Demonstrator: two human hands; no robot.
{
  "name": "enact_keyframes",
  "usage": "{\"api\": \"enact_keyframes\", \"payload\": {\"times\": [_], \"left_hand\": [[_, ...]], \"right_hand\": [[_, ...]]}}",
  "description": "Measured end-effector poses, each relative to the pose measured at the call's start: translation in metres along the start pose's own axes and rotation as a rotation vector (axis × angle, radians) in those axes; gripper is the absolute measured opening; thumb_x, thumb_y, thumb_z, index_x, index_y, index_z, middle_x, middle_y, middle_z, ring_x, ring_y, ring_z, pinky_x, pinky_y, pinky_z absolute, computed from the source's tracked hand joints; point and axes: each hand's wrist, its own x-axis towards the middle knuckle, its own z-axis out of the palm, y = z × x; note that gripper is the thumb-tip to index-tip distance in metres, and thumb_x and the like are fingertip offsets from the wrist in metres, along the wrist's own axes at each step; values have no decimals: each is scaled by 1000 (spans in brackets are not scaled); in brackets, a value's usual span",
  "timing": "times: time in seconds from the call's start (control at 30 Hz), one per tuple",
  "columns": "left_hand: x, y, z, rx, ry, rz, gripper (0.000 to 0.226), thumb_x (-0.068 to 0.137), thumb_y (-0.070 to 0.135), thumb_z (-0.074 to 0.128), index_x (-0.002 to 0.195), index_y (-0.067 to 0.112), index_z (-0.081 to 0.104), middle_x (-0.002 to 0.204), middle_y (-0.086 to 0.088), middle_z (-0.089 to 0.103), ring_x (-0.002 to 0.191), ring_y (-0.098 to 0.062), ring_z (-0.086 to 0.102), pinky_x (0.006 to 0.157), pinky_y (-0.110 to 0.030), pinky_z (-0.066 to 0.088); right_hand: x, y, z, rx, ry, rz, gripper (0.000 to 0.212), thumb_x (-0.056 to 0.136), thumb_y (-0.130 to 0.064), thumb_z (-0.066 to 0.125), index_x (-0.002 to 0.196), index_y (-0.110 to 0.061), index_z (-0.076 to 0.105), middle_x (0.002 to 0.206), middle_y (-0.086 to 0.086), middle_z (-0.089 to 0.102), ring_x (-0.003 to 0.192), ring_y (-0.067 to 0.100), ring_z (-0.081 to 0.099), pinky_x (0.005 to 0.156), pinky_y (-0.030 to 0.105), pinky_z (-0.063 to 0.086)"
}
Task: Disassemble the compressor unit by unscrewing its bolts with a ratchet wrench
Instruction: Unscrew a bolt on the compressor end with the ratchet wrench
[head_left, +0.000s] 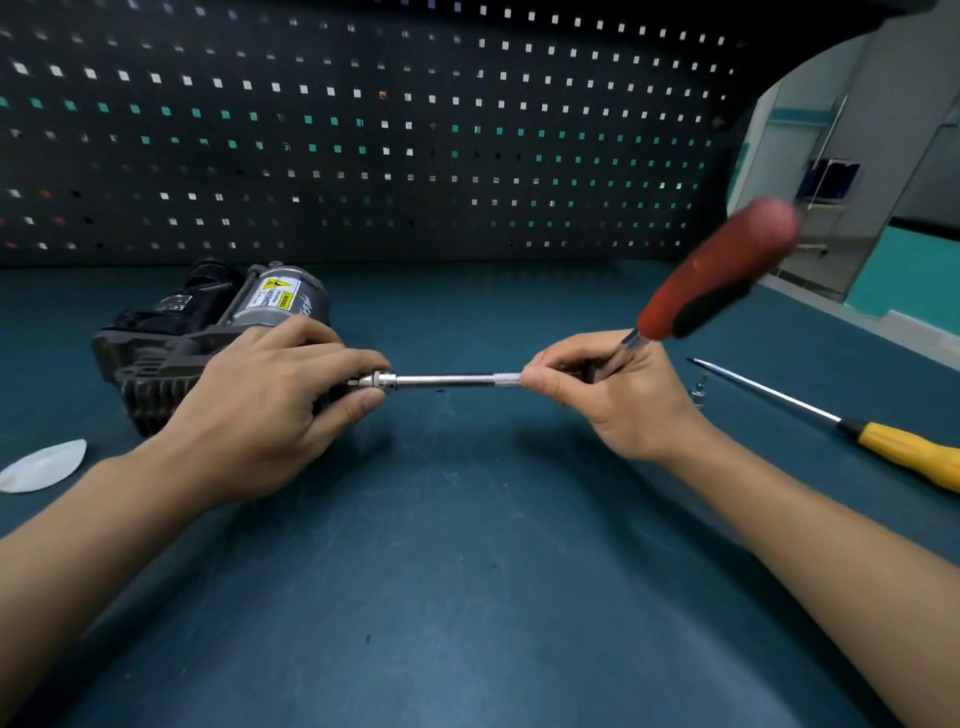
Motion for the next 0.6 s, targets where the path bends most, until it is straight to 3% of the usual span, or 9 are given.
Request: {"api": "enact_keyframes", "payload": {"times": [0.1, 0.13, 0.27, 0.4, 0.43, 0.5, 0.6], "left_hand": [[1, -1, 1, 23, -12, 10, 41, 94, 52, 38, 110, 30, 69, 84, 20, 62, 98, -17, 56, 75, -41, 47], [1, -1, 2, 31, -9, 13, 41, 94, 52, 38, 108, 29, 69, 84, 20, 63, 98, -17, 56, 75, -41, 47], [0, -1, 3, 45, 19, 24, 37, 94, 49, 40, 105, 28, 69, 82, 19, 62, 96, -18, 56, 74, -41, 47], [-1, -2, 4, 48, 23, 39, 35, 95, 47, 41, 105, 27, 68, 82, 18, 63, 95, -19, 56, 72, -43, 48], [-1, -2, 4, 46, 25, 42, 35, 95, 47, 41, 104, 28, 68, 81, 18, 63, 95, -19, 56, 72, -43, 47], [-1, -2, 4, 44, 30, 47, 34, 95, 47, 42, 104, 27, 69, 81, 18, 63, 94, -20, 56, 72, -43, 47], [-1, -2, 3, 43, 29, 49, 35, 95, 46, 42, 103, 26, 70, 80, 18, 63, 95, -21, 57, 72, -44, 47]], "right_hand": [[2, 1, -7, -163, -55, -87, 9, 79, -34, 81, 82, -26, 77, 85, -6, 75, 76, 12, 69, 72, 28, 54], [2, 1, -8, -215, -69, -99, 11, 79, -38, 79, 87, -30, 76, 88, -12, 75, 81, 12, 71, 76, 30, 55], [2, 2, -9, -270, -81, -99, 13, 80, -44, 76, 91, -37, 74, 88, -16, 74, 84, 13, 71, 77, 38, 56], [0, -2, -5, -230, -72, -37, 13, 81, -42, 77, 80, -29, 77, 72, -20, 70, 66, 1, 63, 63, 16, 46], [0, -3, -5, -192, -61, -12, 11, 83, -35, 79, 77, -26, 77, 65, -18, 68, 59, 0, 58, 59, 13, 42], [0, -5, -3, -134, -29, 48, 13, 85, -28, 79, 75, -20, 78, 54, -4, 61, 50, 4, 50, 52, 19, 38], [1, -12, -1, -81, 4, 148, 26, 85, -36, 75, 72, -14, 78, 57, 20, 57, 45, 13, 48, 46, 24, 38]]}}
